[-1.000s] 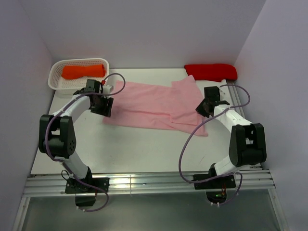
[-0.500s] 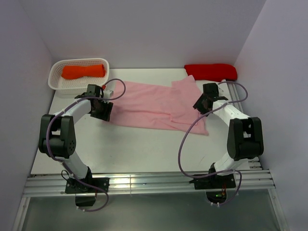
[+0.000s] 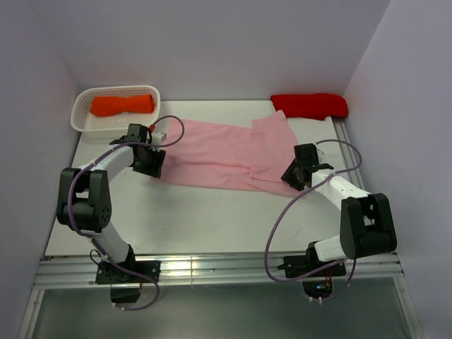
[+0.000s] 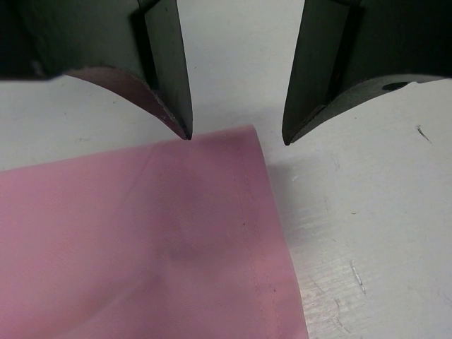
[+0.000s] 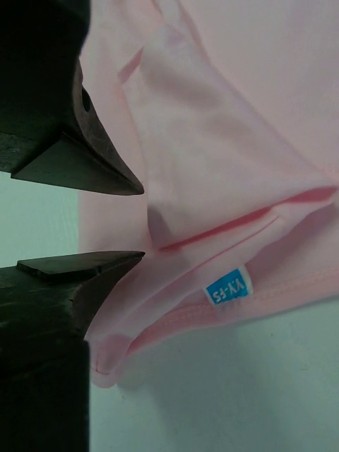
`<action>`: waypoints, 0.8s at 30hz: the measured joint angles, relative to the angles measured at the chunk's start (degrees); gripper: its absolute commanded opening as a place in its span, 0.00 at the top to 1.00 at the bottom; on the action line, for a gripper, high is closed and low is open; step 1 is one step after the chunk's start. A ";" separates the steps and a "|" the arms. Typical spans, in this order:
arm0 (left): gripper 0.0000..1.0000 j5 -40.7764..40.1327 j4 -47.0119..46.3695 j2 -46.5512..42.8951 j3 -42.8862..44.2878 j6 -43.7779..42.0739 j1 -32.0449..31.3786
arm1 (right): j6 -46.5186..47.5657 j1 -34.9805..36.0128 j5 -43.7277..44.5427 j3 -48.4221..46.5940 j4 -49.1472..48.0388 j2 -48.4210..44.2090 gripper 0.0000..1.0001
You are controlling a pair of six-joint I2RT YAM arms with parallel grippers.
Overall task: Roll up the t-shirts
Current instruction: Fold the tshirt
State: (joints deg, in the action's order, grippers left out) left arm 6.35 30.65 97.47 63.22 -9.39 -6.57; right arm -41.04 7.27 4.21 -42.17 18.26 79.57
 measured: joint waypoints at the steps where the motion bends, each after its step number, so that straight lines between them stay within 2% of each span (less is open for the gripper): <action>1: 0.41 0.02 0.00 -0.02 0.00 0.02 0.00 | -0.15 0.00 -0.09 0.79 -0.15 0.11 0.55; 8: 0.41 0.02 0.07 -0.02 0.00 0.00 0.00 | -0.48 -0.02 0.28 1.60 -1.90 1.90 0.57; 10: 0.42 0.02 0.07 -0.02 0.00 0.00 0.00 | -0.50 -0.02 0.50 1.60 -2.54 2.47 0.62; 11: 0.42 0.04 0.07 -0.02 0.00 0.00 0.00 | -0.57 0.00 0.57 1.57 -2.67 2.84 0.72; 15: 0.42 0.04 0.07 -0.02 0.00 0.00 0.00 | -0.87 -0.02 0.68 1.40 -2.91 4.22 0.91; 17: 0.42 0.04 0.07 -0.02 0.00 0.00 0.00 | -1.01 0.00 0.70 0.72 -2.69 4.55 0.96; 20: 0.42 0.04 0.13 -0.02 0.00 0.00 0.00 | -0.90 -0.02 0.74 -2.03 -1.44 4.85 0.97; 24: 0.42 0.04 0.24 -0.02 0.00 -0.17 0.00 | -0.17 -0.02 0.96 -10.56 1.09 7.45 0.99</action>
State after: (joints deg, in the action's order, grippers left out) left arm 6.39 30.89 97.45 63.22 -9.56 -6.57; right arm -41.21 7.25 5.17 -52.73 19.35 87.02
